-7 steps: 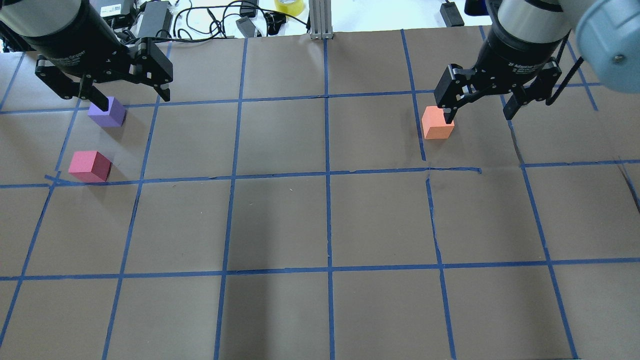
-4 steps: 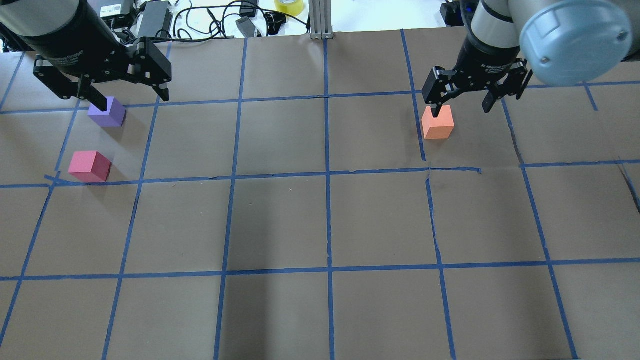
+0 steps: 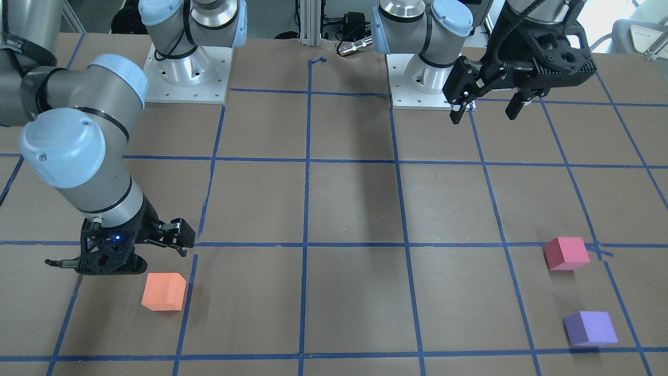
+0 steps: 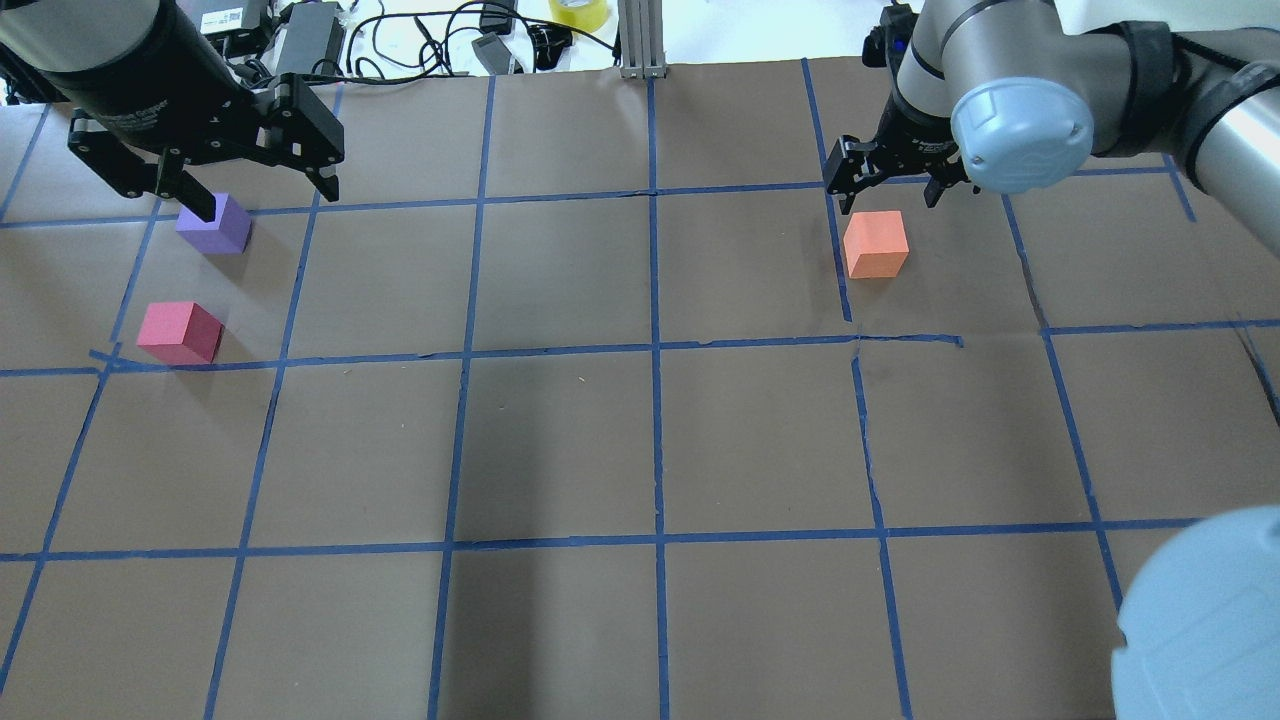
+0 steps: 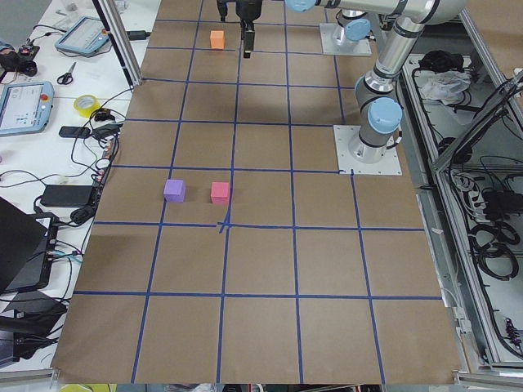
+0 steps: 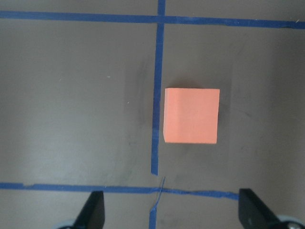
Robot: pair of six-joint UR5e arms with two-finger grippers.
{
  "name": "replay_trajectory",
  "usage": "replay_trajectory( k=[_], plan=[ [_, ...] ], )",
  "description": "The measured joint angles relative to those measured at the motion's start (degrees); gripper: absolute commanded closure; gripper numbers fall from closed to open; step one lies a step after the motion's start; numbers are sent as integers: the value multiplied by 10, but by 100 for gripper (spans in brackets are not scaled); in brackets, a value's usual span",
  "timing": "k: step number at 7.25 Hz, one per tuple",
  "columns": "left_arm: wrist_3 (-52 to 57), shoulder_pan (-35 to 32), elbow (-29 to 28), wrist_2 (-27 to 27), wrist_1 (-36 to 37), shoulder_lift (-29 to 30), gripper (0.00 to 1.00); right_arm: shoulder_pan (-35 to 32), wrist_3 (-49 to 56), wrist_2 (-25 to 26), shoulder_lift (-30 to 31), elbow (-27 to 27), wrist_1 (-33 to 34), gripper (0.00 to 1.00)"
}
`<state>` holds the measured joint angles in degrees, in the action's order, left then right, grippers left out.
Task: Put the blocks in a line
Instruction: 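Lower the right gripper onto the orange block and close it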
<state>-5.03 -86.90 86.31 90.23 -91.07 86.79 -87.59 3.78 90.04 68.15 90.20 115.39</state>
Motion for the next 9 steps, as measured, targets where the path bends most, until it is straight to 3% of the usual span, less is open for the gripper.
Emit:
replay_trajectory(
  k=[5, 6, 9],
  plan=[
    [-1, -1, 0, 0, 0, 0, 0, 13, -35, 1, -99, -4, 80, 0],
    [-2, 0, -1, 0, 0, -1, 0, 13, -36, 2, -109, -3, 82, 12],
    [-3, -1, -1, 0, -1, -1, 0, 13, -29, -1, -122, -7, 84, 99]
  ],
)
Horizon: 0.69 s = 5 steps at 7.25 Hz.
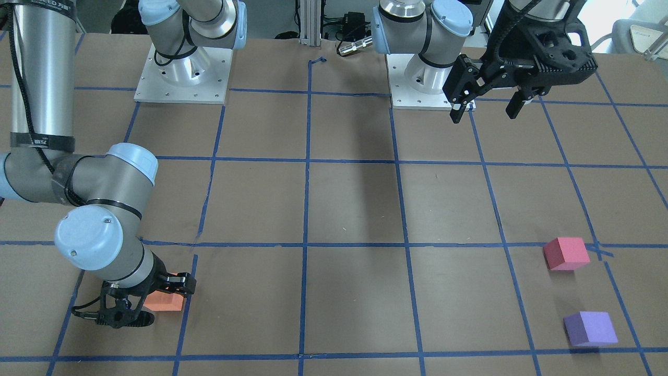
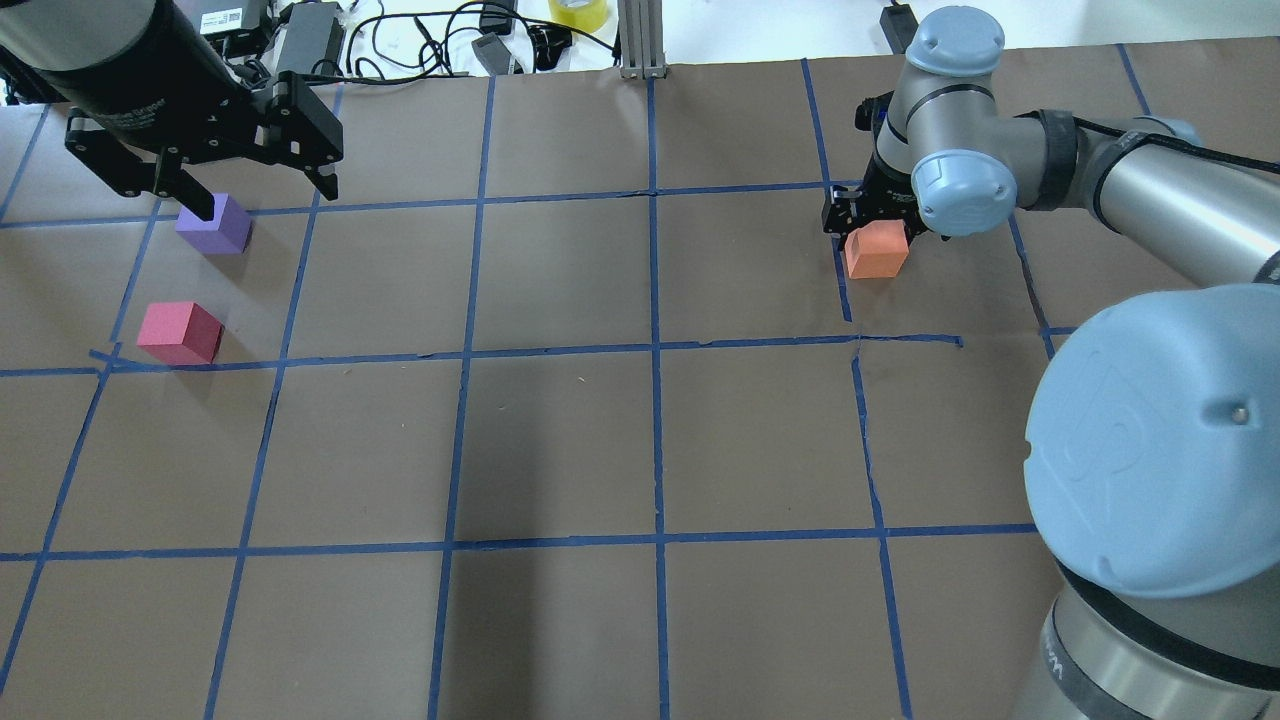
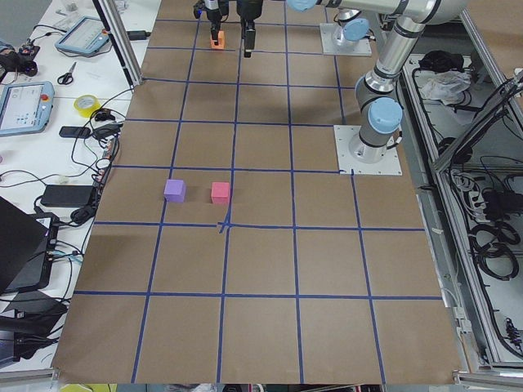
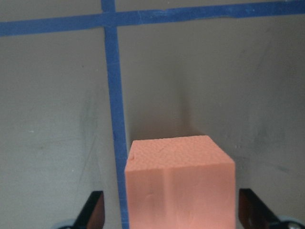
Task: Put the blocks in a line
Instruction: 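Carry the orange block with the right gripper toward the table center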
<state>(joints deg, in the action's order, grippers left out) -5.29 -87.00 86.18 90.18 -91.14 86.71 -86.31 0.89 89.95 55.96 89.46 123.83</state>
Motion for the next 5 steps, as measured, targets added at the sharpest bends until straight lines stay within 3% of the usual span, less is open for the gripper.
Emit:
replay_trajectory(
  k=[5],
  plan=[
    [0, 0, 0, 0, 0, 1, 0, -27, -30, -6, 33, -23, -36, 100]
  ],
)
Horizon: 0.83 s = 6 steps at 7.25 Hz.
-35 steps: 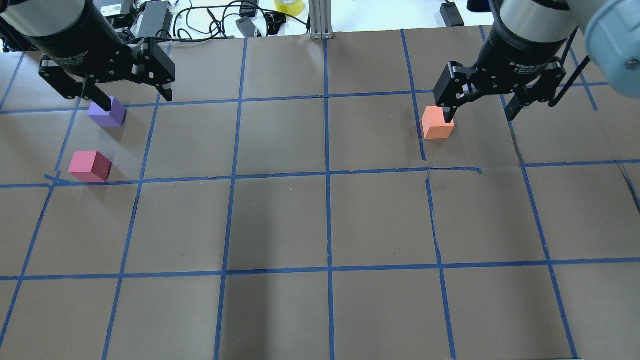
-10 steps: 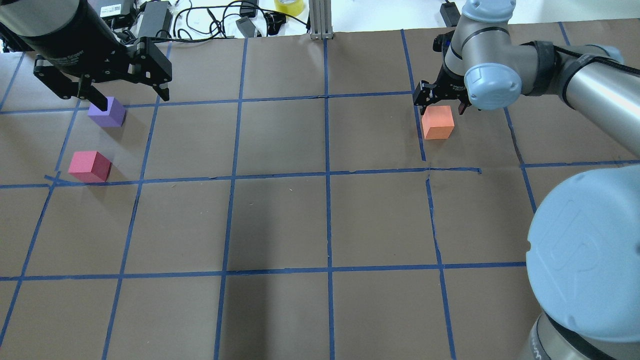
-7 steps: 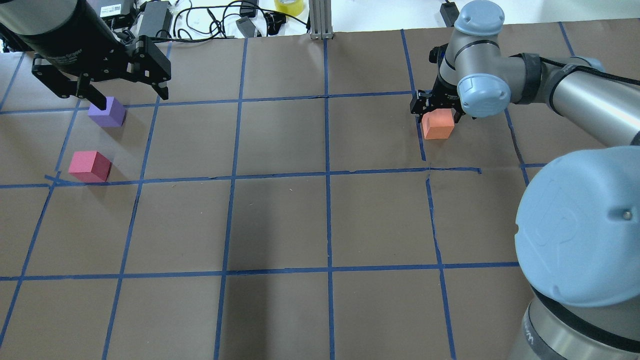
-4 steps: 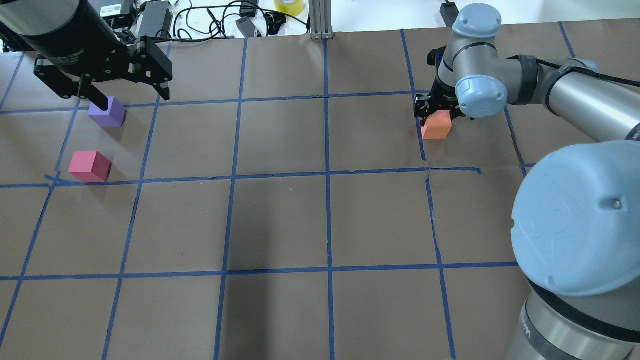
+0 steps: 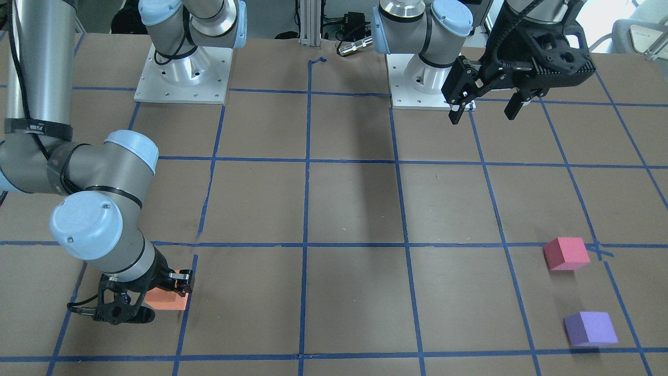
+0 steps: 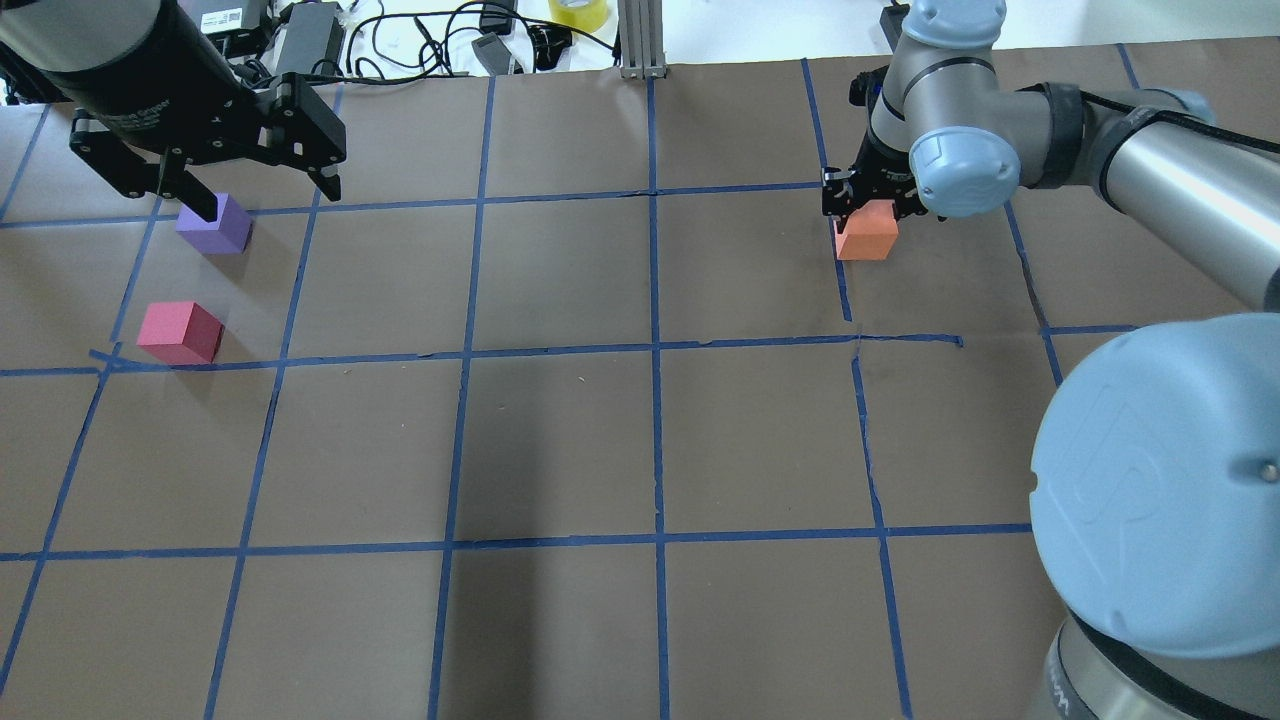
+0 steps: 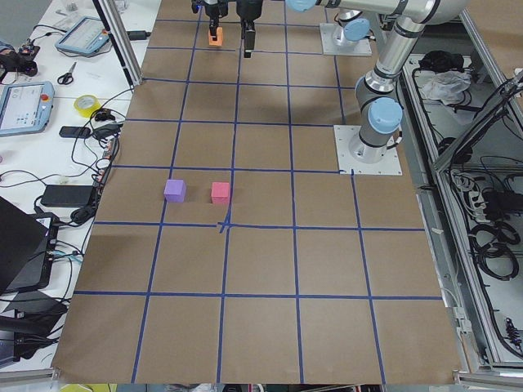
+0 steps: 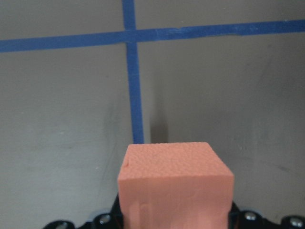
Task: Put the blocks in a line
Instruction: 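Carry the orange block with the right gripper toward the table center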
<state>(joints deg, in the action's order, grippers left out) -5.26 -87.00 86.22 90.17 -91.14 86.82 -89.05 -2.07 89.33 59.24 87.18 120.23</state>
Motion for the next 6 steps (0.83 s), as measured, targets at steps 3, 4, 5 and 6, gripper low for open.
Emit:
replay_trajectory(
  k=[3, 4, 5, 6],
  plan=[
    [4, 0, 0, 0, 0, 1, 0, -113, -120, -12, 5, -56, -58, 100],
    [5, -1, 0, 1, 0, 0, 0, -144, -147, -26, -3, -65, -62, 100],
    [5, -1, 0, 1, 0, 0, 0, -169, -160, -34, -15, -71, -62, 100],
    [5, -1, 0, 1, 0, 0, 0, -189, -169, -37, -29, -78, -60, 100]
  ],
)
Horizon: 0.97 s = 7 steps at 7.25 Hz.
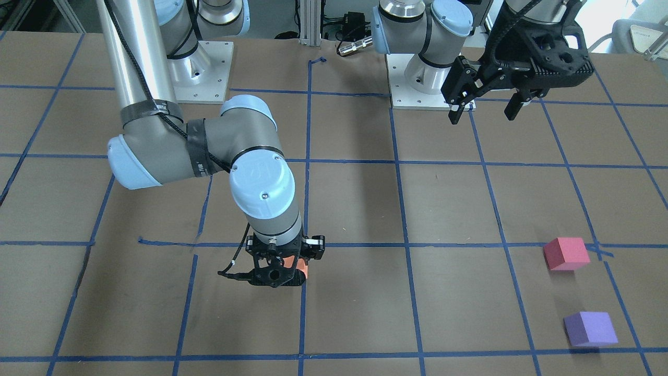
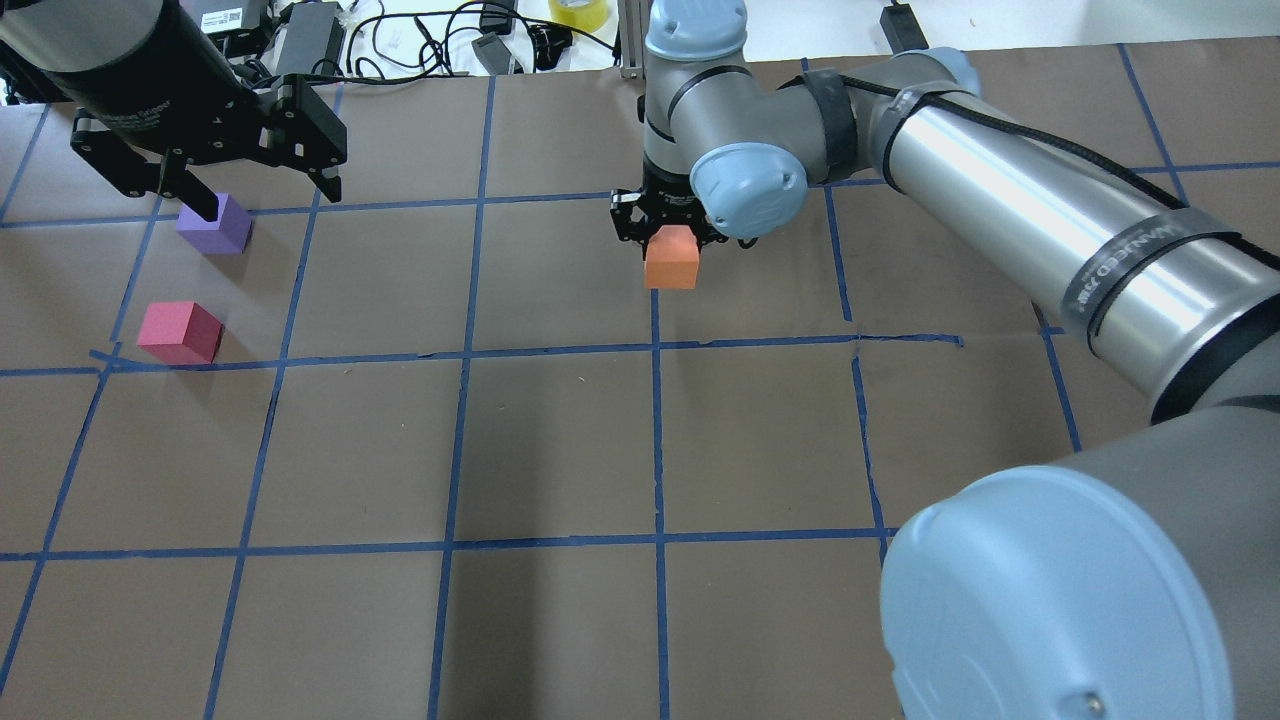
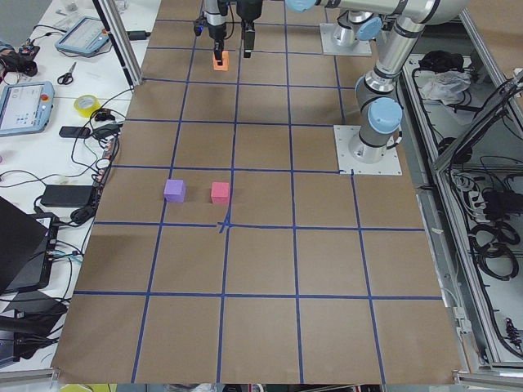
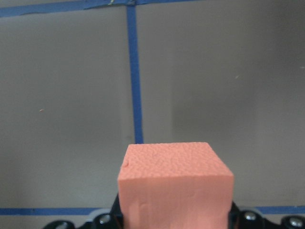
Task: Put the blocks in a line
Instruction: 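Carry the orange block with the right gripper toward the table center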
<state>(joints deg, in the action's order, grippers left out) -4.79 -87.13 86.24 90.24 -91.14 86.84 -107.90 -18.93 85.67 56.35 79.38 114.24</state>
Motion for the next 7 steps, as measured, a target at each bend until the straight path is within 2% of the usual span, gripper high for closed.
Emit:
replay_trajectory(
  k=[5, 7],
  plan=[
    [0, 2, 0, 2, 0, -2, 0, -33, -17, -1, -73, -54, 20, 98],
    [1, 3, 0, 3, -1, -5, 0, -37, -24, -1, -91, -68, 24, 88]
  ],
)
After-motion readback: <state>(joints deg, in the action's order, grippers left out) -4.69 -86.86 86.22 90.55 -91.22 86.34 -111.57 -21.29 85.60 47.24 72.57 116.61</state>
